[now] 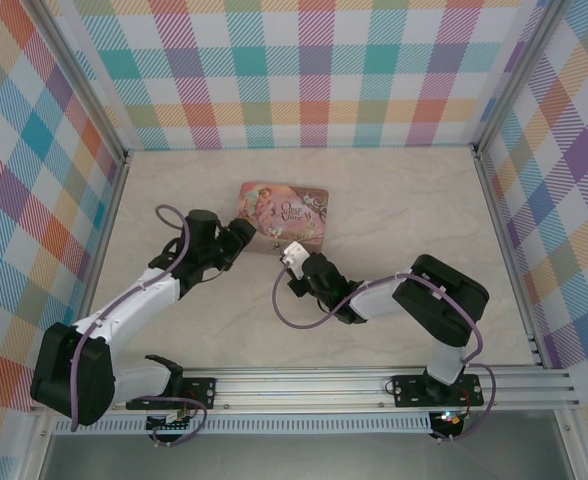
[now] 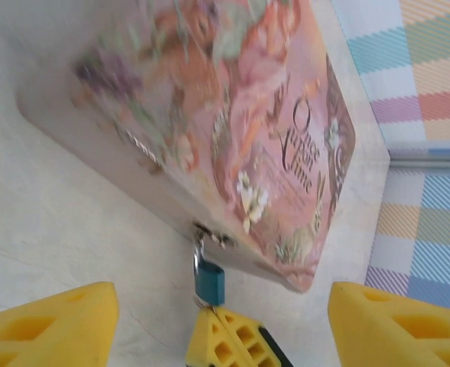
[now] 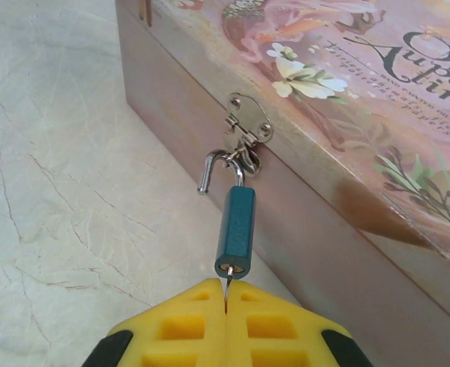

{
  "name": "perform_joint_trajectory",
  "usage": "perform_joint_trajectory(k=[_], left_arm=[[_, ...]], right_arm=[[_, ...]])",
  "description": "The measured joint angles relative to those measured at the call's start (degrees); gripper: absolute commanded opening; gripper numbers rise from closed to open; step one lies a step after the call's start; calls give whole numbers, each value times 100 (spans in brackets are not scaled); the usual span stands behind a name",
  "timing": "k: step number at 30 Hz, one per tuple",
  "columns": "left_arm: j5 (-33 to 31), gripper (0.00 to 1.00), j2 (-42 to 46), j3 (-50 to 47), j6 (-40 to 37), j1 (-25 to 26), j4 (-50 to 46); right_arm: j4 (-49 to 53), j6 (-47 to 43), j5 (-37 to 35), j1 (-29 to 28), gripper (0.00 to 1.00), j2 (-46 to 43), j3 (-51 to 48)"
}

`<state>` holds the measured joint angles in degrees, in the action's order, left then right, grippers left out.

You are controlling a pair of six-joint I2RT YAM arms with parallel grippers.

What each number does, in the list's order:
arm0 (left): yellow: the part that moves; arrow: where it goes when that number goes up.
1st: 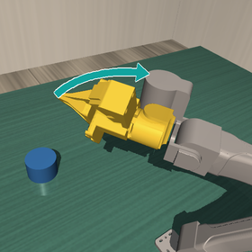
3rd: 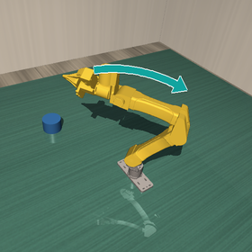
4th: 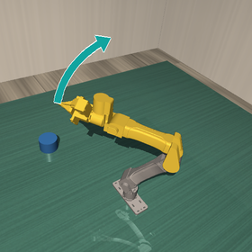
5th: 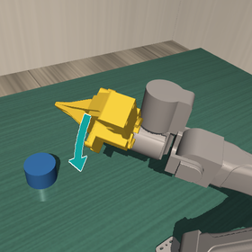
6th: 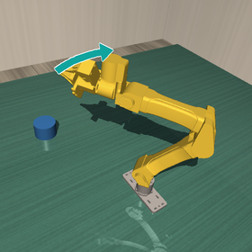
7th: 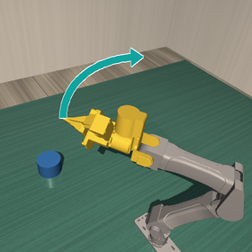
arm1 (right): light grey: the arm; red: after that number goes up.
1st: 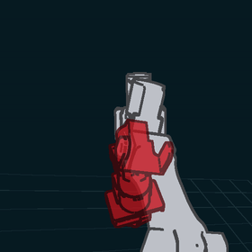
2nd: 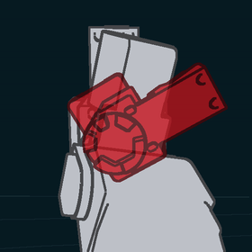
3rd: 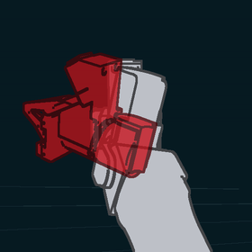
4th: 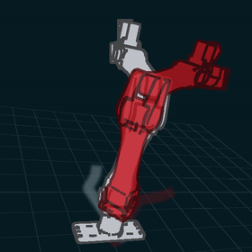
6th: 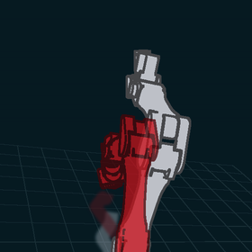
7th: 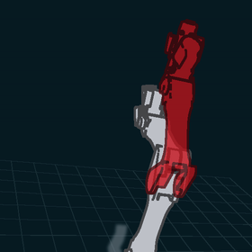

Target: Unlock the padlock with the key

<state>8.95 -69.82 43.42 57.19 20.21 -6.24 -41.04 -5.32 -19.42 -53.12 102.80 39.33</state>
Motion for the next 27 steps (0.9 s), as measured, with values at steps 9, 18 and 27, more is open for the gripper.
perform_joint_trajectory(k=[9, 18, 27], left_arm=[[365, 99, -610, 649, -1228, -975, -442], [1047, 89, -2238, 1189, -1661, -1108, -2], [1652, 55, -3156, 1679, -1775, -1067, 511]], right_arm=[[55, 629, 389, 282, 0, -81, -107], [144, 1054, 518, 376, 0, -127, -133], [116, 1569, 752, 564, 0, -254, -345]])
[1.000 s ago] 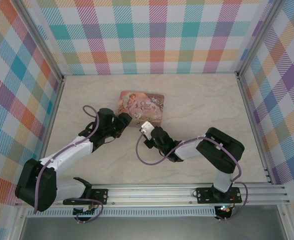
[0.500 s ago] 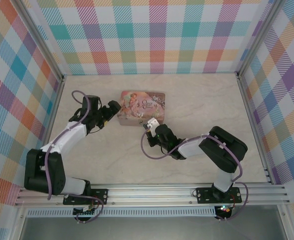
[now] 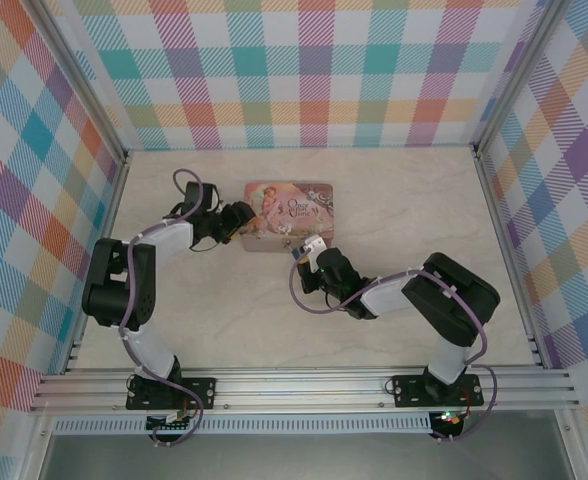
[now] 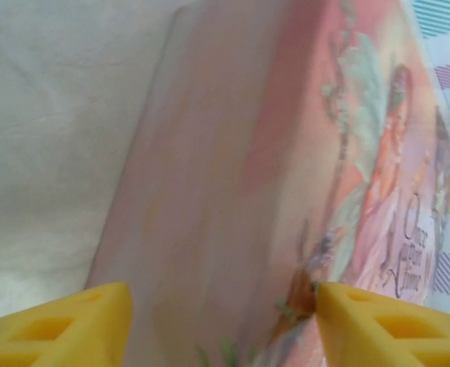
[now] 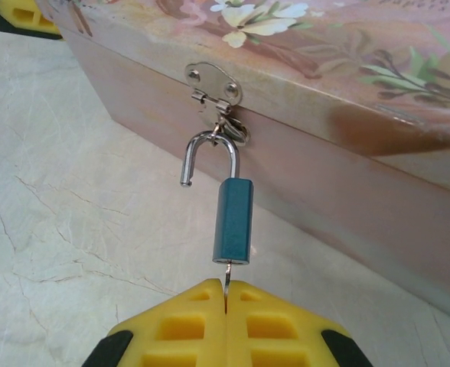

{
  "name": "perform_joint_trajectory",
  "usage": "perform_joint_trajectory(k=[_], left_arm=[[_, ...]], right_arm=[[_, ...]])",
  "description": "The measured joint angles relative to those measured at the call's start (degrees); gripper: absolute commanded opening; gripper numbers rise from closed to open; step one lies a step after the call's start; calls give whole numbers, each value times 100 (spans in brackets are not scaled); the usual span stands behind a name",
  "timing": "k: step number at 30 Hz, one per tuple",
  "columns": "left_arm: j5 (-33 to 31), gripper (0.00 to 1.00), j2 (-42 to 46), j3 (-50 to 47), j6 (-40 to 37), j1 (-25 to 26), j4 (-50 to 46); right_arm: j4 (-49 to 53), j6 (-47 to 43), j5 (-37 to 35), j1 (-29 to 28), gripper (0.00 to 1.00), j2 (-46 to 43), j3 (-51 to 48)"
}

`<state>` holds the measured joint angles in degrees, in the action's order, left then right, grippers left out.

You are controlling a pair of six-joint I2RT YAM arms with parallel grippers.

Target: Unlock the padlock with the key

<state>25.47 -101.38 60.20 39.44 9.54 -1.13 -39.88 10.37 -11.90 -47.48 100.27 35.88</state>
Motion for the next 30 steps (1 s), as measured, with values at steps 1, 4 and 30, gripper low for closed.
perform_joint_trajectory(k=[1, 4, 30], left_arm=[[13, 52, -4, 0, -9, 20, 31], [22, 48, -7, -20, -13, 87, 109], [-1064, 49, 1471, -1735, 623, 1025, 704]], right_arm=[[-2, 70, 44, 28, 0, -24, -22], [2, 238, 111, 72, 0, -92, -72], [-289, 916, 1128, 741, 0, -297, -848]])
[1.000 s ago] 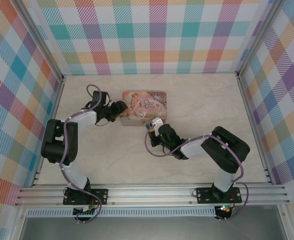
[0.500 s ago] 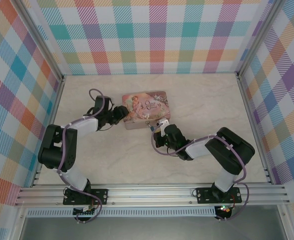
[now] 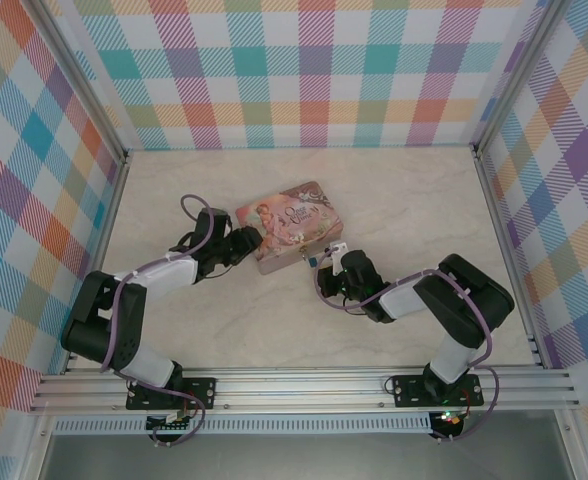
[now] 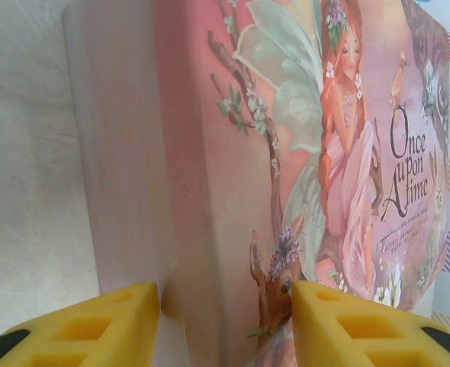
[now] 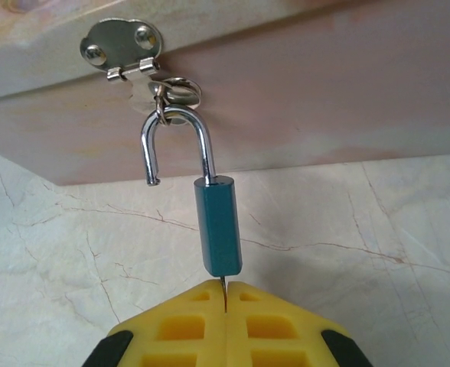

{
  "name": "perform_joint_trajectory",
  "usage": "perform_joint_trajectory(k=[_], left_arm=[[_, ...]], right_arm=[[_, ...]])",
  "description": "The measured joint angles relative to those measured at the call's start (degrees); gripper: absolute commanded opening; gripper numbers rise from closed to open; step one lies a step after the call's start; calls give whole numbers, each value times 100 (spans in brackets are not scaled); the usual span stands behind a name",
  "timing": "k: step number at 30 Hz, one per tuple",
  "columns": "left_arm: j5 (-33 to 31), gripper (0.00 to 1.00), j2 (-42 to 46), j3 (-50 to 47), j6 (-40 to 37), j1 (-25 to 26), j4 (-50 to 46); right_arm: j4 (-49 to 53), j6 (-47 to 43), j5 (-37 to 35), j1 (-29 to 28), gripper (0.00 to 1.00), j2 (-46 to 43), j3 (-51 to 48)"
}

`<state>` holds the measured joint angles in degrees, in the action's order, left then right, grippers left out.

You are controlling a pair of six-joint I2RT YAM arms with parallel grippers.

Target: Unlock the padlock with the key

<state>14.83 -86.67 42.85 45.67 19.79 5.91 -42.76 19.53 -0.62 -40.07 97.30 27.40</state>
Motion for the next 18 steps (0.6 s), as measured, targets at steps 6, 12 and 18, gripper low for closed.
perform_joint_trajectory(k=[6, 12, 18], left_arm=[[-144, 50, 72, -79, 94, 79, 9], [-219, 51, 116, -109, 146, 116, 7], [-256, 52, 240, -186, 168, 173, -83]], right_arm=[[-129, 66, 72, 0, 8, 103, -11], [-173, 87, 61, 37, 22, 103, -90], [50, 9, 83, 155, 37, -245, -247]])
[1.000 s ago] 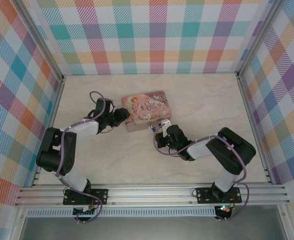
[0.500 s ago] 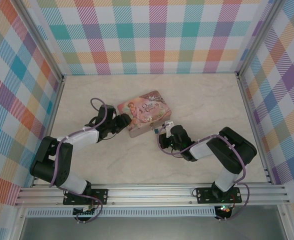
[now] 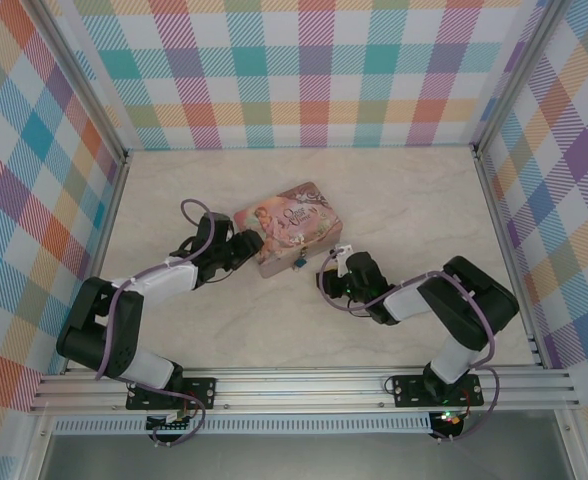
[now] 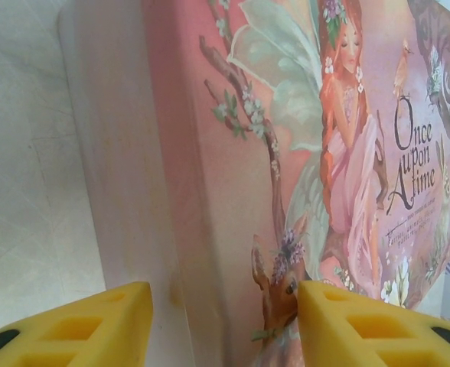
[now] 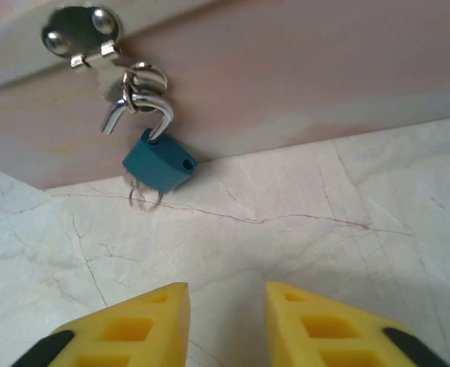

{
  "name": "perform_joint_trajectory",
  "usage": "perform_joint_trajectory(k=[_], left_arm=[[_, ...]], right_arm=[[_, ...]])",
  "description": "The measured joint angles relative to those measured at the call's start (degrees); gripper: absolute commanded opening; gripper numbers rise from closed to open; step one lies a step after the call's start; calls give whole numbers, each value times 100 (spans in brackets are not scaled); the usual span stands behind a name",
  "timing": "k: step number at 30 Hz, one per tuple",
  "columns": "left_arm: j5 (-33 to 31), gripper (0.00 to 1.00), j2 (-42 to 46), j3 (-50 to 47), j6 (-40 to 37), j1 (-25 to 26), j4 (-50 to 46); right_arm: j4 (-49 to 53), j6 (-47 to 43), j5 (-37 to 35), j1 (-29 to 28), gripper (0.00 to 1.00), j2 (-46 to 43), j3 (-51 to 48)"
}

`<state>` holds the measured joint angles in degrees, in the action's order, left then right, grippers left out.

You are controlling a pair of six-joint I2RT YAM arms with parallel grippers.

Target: Unlock the padlock with the key

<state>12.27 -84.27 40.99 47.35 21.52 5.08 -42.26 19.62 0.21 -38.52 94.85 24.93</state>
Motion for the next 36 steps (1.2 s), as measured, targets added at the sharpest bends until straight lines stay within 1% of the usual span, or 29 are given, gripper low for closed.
perform_joint_trajectory(k=[4, 8, 11, 14, 17, 19, 21, 23, 26, 31, 36], left_arm=[[-46, 52, 111, -66, 46, 63, -68], [-125, 52, 229, -133, 131, 166, -153], [-164, 52, 321, -184, 166, 238, -203], [-219, 52, 393, -240, 240, 306, -219], [-262, 53, 446, -271, 271, 348, -240], [-295, 54, 492, -273, 278, 358, -308], [-337, 58, 577, -271, 243, 363, -461], [-468, 65, 723, -260, 157, 387, -748], [-693, 70, 960, -177, -20, 393, -1294], [-826, 69, 1167, 280, -339, 391, -1899], [-455, 65, 1071, 883, -584, 393, -1978]], right_arm=[[20, -42, 289, 197, 44, -337, -24], [-175, 33, 815, 398, 48, -374, -24], [-616, 214, 1244, 507, 58, -188, -24], [-1270, 424, 1672, 584, 69, 214, -26], [-1735, 636, 1998, 636, 74, 579, -24], [-1928, 763, 2203, 671, 77, 754, -11], [-2068, 879, 2352, 704, 78, 876, 15], [-2190, 1001, 2487, 752, 78, 966, 52], [-2247, 1119, 2651, 822, 79, 1014, 153], [-2240, 1217, 2837, 857, 80, 1161, 417], [-2170, 1281, 2964, 861, 81, 1300, 680]])
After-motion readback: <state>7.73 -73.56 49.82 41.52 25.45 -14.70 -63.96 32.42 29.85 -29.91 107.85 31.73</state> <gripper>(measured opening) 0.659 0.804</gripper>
